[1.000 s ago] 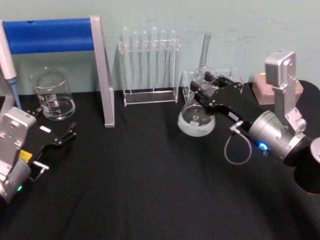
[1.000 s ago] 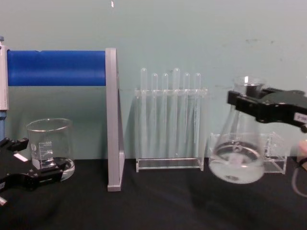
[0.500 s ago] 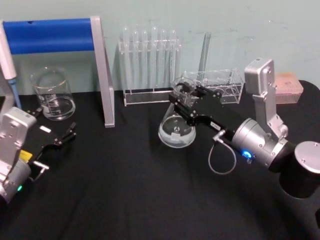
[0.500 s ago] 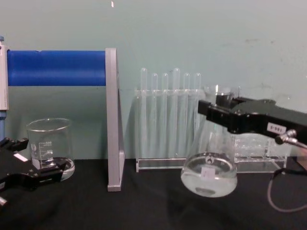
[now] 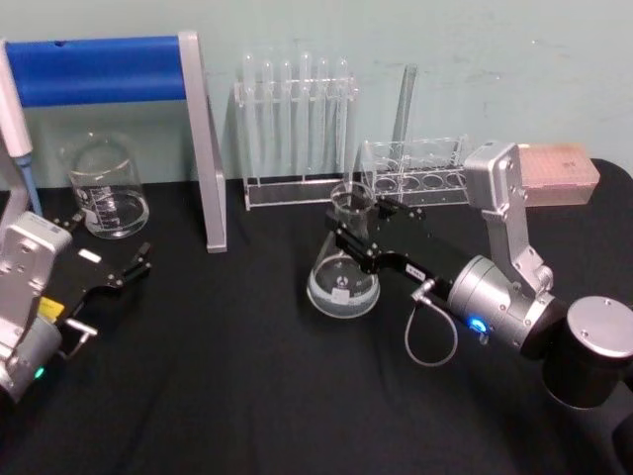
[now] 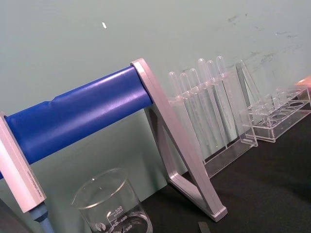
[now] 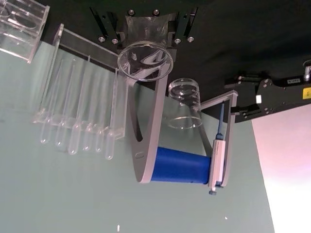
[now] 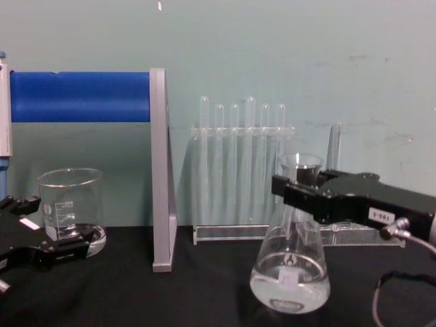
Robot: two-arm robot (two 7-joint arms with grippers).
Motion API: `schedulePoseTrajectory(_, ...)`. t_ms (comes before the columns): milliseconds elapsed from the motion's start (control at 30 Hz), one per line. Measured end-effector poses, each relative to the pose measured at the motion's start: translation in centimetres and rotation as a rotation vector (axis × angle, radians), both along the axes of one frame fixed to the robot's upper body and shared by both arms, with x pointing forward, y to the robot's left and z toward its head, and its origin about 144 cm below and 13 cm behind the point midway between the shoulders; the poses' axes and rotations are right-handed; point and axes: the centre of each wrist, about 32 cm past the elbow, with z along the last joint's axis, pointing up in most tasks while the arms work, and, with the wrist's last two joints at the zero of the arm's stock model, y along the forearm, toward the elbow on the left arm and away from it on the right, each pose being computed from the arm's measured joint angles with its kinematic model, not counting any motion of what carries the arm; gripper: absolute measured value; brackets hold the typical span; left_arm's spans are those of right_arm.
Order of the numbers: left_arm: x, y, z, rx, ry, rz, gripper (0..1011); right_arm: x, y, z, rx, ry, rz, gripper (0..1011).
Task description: Grasp the erlenmeyer flask with one hand, shake it three times, then place it back.
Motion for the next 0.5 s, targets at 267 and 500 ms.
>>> schedulePoseTrajectory(267,0.0,0.0,0.0,0.000,0.000,0.000,1001,-0.1,0.3,-1.0,-0.006,0.027,0.014,456)
schedulePoseTrajectory(500,0.0,0.0,0.0,0.000,0.000,0.000,1001,-0.1,0.4,-1.7,-0.009,0.049,0.014,456)
